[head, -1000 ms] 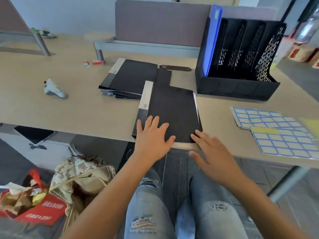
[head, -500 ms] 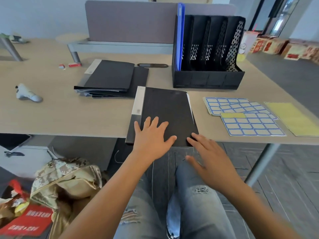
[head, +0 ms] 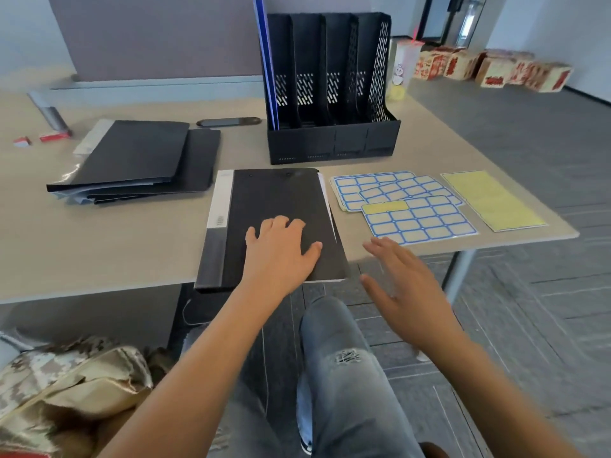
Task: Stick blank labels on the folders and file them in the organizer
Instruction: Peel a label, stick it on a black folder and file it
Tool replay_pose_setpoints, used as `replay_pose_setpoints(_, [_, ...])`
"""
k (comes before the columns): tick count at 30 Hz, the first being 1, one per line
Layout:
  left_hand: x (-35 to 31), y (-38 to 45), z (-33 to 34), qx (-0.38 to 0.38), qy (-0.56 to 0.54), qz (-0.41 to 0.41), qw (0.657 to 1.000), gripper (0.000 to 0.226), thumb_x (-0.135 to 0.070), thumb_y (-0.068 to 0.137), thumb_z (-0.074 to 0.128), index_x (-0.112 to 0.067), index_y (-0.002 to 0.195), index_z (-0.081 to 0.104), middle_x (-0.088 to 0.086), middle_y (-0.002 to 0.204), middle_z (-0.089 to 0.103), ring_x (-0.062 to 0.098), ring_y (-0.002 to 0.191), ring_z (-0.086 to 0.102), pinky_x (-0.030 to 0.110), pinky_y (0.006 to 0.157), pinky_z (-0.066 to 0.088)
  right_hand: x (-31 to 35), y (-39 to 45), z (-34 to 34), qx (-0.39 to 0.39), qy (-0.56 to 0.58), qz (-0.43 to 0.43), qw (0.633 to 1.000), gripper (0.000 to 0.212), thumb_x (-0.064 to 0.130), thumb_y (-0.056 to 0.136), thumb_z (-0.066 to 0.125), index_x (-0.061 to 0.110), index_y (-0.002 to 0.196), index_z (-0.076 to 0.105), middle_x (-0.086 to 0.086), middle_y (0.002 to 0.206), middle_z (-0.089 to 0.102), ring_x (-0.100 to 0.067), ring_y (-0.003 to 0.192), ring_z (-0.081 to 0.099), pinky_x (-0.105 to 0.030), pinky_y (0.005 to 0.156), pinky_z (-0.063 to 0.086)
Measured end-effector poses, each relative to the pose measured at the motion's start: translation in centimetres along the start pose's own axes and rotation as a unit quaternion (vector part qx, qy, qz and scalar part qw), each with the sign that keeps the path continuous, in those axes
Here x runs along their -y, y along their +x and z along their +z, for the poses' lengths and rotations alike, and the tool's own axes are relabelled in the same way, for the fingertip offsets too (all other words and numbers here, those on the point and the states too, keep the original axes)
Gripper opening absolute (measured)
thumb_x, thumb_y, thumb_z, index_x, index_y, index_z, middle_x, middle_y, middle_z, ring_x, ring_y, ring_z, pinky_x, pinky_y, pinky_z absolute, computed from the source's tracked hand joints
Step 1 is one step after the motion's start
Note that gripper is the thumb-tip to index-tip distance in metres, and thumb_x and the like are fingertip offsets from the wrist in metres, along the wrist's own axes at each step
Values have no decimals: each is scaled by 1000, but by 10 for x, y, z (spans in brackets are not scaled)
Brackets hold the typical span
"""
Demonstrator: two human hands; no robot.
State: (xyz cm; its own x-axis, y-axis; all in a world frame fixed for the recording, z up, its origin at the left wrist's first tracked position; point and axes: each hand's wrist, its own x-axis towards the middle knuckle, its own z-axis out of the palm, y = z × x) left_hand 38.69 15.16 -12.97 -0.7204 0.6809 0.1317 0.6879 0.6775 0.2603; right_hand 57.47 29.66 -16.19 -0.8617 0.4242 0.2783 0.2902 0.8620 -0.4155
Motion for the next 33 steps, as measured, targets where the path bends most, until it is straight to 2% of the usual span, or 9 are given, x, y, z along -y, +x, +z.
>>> replay_pose_setpoints(3, [-29,17,5,-1,-8,31,999,54,-57,97,46,-23,137,54,2,136,55,24,128,48,54,113,35,-24,8,-12,-20,-3,34,999,55,40,103,62,21,153,51,1,161,48,-20,153,39,-45,124,35])
replay_pose_setpoints(8, [-83,52,18,10,-37,67,997,48,-52,95,46,-21,130,59,0,127,60,21,117,53,50,105,42,-65,21,-25,-33,-18,86,996,56,42,103,61,19,153,52,-3,163,46,-24,155,36,-47,126,32])
replay_pose_setpoints(11, [-107,77,26,9,-26,90,996,50,-52,97,48,-17,131,60,2,129,61,22,119,54,44,98,47,-90,32,-27,-50,-24,98,994,52,41,104,60,13,148,58,-8,157,52,-29,149,44,-48,121,37])
replay_pose_setpoints(15, [-132,109,36,19,-30,108,994,50,-48,97,53,-15,134,58,3,135,57,24,127,48,43,101,43,-118,51,-26,-73,-20,106,992,58,51,101,49,11,140,64,-11,149,58,-33,139,53,-51,113,44])
replay_pose_setpoints(19, [-146,134,54,37,1,114,993,54,-56,93,55,-17,131,60,3,129,54,25,124,44,43,99,40,-136,63,-20,-90,-25,92,991,60,52,99,47,10,136,67,-13,145,60,-34,136,55,-51,112,41])
replay_pose_setpoints(23, [-149,140,66,32,38,123,991,55,-61,92,51,-20,125,65,1,120,51,23,117,43,44,95,39,-143,61,-12,-93,-42,84,991,57,53,99,49,16,138,66,-10,150,57,-33,144,50,-56,118,37])
replay_pose_setpoints(28, [-150,143,70,21,-1,111,994,50,-57,91,56,-20,123,65,-1,121,51,22,118,44,43,97,39,-140,59,-10,-96,-52,100,989,59,57,99,44,23,143,63,-3,158,52,-25,151,43,-45,125,23])
replay_pose_setpoints(33, [-153,149,68,22,-9,103,994,43,-53,90,61,-22,118,64,-3,119,52,22,116,44,41,94,38,-140,59,-9,-101,-63,97,988,57,57,100,45,23,142,64,-3,158,53,-25,150,44,-43,123,22])
